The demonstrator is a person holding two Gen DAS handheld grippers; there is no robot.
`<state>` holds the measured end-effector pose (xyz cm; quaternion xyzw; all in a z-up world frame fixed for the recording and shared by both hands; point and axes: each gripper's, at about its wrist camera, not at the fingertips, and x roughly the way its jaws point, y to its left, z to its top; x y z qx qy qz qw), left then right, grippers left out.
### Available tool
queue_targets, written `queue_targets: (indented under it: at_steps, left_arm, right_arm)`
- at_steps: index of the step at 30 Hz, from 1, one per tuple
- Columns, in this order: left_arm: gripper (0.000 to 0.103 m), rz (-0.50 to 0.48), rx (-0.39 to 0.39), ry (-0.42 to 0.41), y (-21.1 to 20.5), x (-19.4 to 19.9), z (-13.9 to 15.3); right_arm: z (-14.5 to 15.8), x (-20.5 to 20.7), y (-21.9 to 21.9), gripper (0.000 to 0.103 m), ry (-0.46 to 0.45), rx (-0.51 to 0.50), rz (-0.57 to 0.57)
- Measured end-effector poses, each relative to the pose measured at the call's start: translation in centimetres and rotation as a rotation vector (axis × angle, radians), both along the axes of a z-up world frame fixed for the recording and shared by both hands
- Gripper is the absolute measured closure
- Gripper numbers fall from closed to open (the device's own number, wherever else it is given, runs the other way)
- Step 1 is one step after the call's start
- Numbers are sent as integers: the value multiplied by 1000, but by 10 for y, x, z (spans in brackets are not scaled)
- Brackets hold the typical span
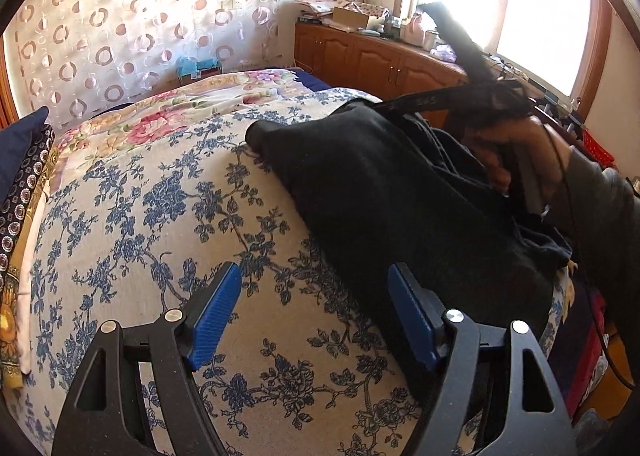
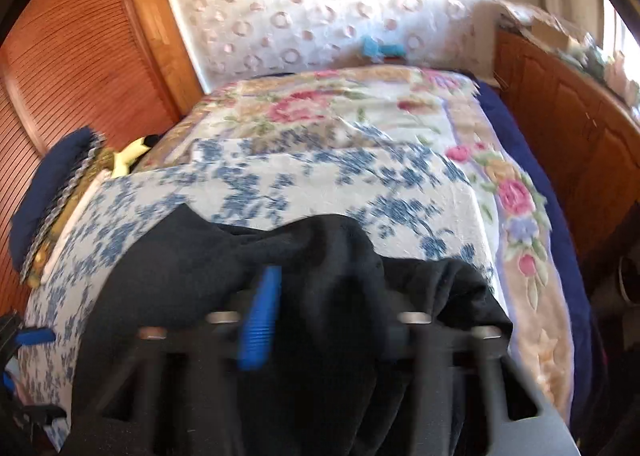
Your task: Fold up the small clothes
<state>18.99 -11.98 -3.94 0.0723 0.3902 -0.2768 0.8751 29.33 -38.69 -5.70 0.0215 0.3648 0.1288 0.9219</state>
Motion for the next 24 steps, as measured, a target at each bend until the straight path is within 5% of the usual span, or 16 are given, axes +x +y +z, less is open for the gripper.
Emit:
queue_targets:
  at_steps: [5, 10, 18, 21, 24]
  left_arm:
    - [27, -1, -7, 3, 1, -1, -2]
    - [27, -11, -17, 5, -4, -5, -1]
    - [27, -61, -3, 11, -19, -20, -4]
    - [27, -71, 18, 15, -20, -26, -9]
    - [27, -71, 18, 17, -16, -34, -10]
  right_arm:
    - [41, -37, -5, 100, -169, -44, 6]
    - [83, -62, -27, 101, -274, -101, -118]
    - [67, -51, -63, 103, -152, -122, -262]
    - [56, -71, -59, 97, -148, -105, -219]
    - [39, -113, -48, 78, -141, -91, -137]
